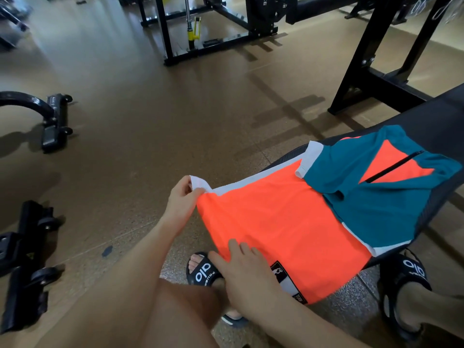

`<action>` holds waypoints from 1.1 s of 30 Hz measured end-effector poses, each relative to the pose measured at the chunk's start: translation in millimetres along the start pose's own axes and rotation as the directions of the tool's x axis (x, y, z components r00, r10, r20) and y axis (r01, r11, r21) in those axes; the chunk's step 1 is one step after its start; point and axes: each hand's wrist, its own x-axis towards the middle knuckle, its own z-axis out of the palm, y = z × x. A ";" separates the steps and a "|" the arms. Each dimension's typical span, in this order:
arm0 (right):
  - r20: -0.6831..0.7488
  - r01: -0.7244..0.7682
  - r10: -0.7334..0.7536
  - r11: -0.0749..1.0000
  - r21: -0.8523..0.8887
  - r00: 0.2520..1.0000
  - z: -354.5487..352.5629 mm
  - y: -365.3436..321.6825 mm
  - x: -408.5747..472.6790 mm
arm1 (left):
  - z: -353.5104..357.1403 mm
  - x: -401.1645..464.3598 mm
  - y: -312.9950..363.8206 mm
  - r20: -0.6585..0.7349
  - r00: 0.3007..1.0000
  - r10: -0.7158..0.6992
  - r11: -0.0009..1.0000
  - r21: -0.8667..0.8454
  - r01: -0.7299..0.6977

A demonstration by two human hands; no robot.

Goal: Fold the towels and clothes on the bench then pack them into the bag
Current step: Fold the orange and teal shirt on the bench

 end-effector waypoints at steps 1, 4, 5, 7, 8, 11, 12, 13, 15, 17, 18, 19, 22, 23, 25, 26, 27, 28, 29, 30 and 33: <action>0.011 0.012 -0.011 1.000 -0.026 1.000 -1.1 -4.8 5.9 | -0.6 -2.3 5.4 0.004 0.997 0.072 0.996 0.046 -0.073; 0.018 0.034 -0.032 0.991 -0.133 0.999 -22.3 -20.9 18.6 | 0.1 -9.9 20.4 0.010 0.972 0.235 0.961 0.149 -0.234; 0.038 0.049 -0.043 0.984 -0.169 0.998 -32.6 -25.0 23.0 | 0.5 -13.4 25.7 0.016 0.963 0.270 0.947 0.178 -0.269; 0.049 0.053 -0.044 0.975 -0.214 0.998 -44.7 -28.3 34.9 | 0.2 -19.8 33.7 0.023 0.945 0.325 0.922 0.213 -0.322; 0.040 0.046 -0.038 0.973 -0.225 0.998 -46.8 -29.2 42.1 | -0.9 -22.7 37.3 0.021 0.940 0.340 0.917 0.215 -0.336; 0.092 0.023 0.006 0.951 -0.308 0.996 -52.6 -31.0 56.1 | -5.1 -28.6 43.2 0.002 0.948 0.318 0.935 0.167 -0.314; 0.123 0.019 0.021 0.949 -0.314 0.992 -55.5 -31.9 56.9 | -5.7 -30.2 44.2 0.001 0.952 0.307 0.941 0.149 -0.303; 0.152 0.020 0.028 0.952 -0.306 0.988 -56.5 -31.9 56.8 | -5.6 -31.5 44.8 0.002 0.954 0.300 0.945 0.136 -0.297; 0.184 0.021 0.037 0.953 -0.302 0.982 -58.4 -30.2 53.7 | -3.5 -33.9 47.3 0.002 0.954 0.298 0.948 0.115 -0.297; 0.188 0.011 0.047 0.956 -0.293 0.981 -58.5 -26.5 47.9 | -1.9 -34.5 49.7 -0.007 0.955 0.295 0.950 0.108 -0.292; 0.187 -0.003 0.057 0.960 -0.280 0.981 -56.1 -23.4 43.3 | -1.5 -33.8 50.3 -0.013 0.957 0.290 0.952 0.108 -0.287; 0.180 -0.022 0.071 0.965 -0.263 0.981 -54.4 -19.9 37.8 | -1.2 -32.2 50.0 -0.018 0.958 0.285 0.954 0.105 -0.281; 0.075 -0.078 0.091 0.984 -0.161 0.993 -52.9 -7.1 19.7 | 3.2 -29.4 52.1 -0.025 0.963 0.267 0.961 0.081 -0.265; 0.004 -0.091 0.092 0.988 -0.125 0.996 -54.9 -3.2 13.0 | 6.1 -29.2 54.1 -0.025 0.966 0.259 0.965 0.051 -0.257; -0.046 -0.136 0.132 0.986 -0.097 0.990 -63.1 4.9 0.9 | 13.3 -29.7 60.2 -0.033 0.975 0.221 0.974 -0.048 -0.223; -0.087 -0.166 0.157 0.981 -0.097 0.984 -64.1 11.6 -4.5 | 16.9 -29.7 63.1 -0.037 0.981 0.192 0.975 -0.104 -0.195; -0.138 -0.194 0.181 0.977 -0.084 0.974 -65.2 17.9 -10.6 | 21.1 -29.8 65.9 -0.032 0.987 0.159 0.974 -0.155 -0.162; -0.177 -0.225 0.212 0.972 -0.060 0.961 -67.3 25.0 -17.0 | 26.2 -30.2 69.9 -0.021 0.992 0.128 0.972 -0.198 -0.129; -0.205 -0.245 0.234 0.969 -0.029 0.950 -72.0 32.6 -24.3 | 32.8 -30.4 74.2 -0.004 0.995 0.102 0.969 -0.224 -0.100; -0.257 -0.267 0.261 0.964 0.011 0.931 -77.1 41.4 -30.8 | 40.4 -30.6 79.4 0.016 0.996 0.084 0.968 -0.240 -0.078; -0.278 -0.282 0.325 0.942 0.183 0.904 -99.8 78.3 -47.1 | 67.7 -23.8 105.0 0.043 0.996 0.084 0.968 -0.240 -0.072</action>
